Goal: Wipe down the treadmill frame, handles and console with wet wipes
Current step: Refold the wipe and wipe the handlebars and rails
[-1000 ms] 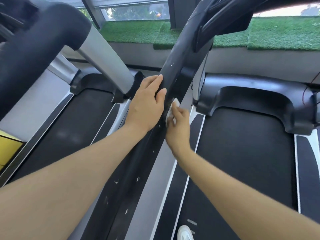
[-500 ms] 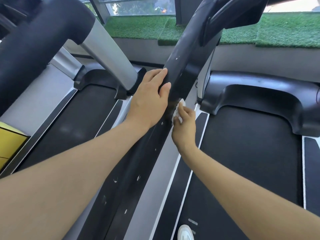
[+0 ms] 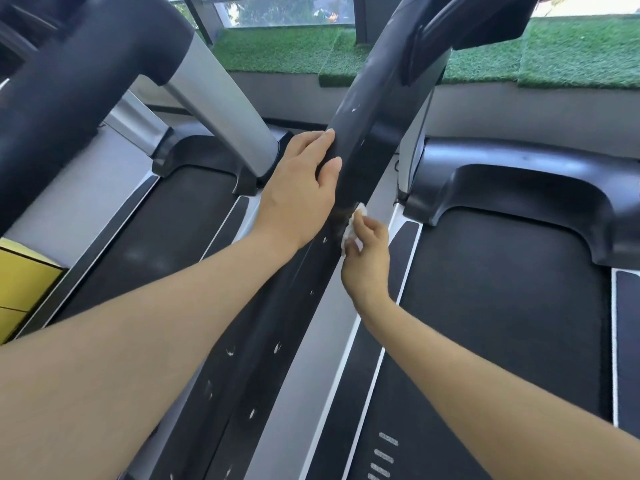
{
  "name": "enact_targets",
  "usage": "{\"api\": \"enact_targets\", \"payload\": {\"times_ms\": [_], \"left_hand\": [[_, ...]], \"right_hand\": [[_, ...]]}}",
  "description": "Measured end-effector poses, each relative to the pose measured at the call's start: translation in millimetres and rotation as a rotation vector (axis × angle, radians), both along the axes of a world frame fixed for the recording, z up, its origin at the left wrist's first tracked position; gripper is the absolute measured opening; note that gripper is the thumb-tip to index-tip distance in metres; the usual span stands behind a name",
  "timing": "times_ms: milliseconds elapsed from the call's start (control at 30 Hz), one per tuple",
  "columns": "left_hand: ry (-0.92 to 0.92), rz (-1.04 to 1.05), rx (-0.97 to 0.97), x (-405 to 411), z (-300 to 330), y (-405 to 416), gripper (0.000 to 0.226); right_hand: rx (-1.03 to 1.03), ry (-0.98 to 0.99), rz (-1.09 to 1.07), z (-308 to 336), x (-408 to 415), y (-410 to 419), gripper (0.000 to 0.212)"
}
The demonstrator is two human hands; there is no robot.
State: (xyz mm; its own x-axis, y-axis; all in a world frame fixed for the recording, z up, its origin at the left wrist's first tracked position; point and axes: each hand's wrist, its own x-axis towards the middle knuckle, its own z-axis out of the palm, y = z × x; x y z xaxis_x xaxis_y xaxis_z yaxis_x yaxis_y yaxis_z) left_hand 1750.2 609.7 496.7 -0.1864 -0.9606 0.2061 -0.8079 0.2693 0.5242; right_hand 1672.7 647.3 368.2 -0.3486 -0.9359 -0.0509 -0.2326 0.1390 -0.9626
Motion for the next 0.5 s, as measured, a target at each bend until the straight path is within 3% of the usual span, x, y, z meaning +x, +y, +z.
{"api": "enact_targets", "payload": {"times_ms": [100, 200, 500], "left_hand": [[0.001, -0.002, 0.001, -0.1, 0.1, 0.1, 0.043], [0.003, -0.001, 0.002, 0.8, 0.3, 0.2, 0.043], [-0.016, -0.005, -0.013, -0.2, -0.5, -0.6, 0.042]], "right_hand": [[0.082, -0.111, -0.024, 6.0, -10.2, -23.4, 0.039], [0.023, -0.164, -0.076, 13.8, -14.6, -31.9, 0.035], [-0.047, 0.156, 0.059, 3.9, 15.2, 34.8, 0.028]]}}
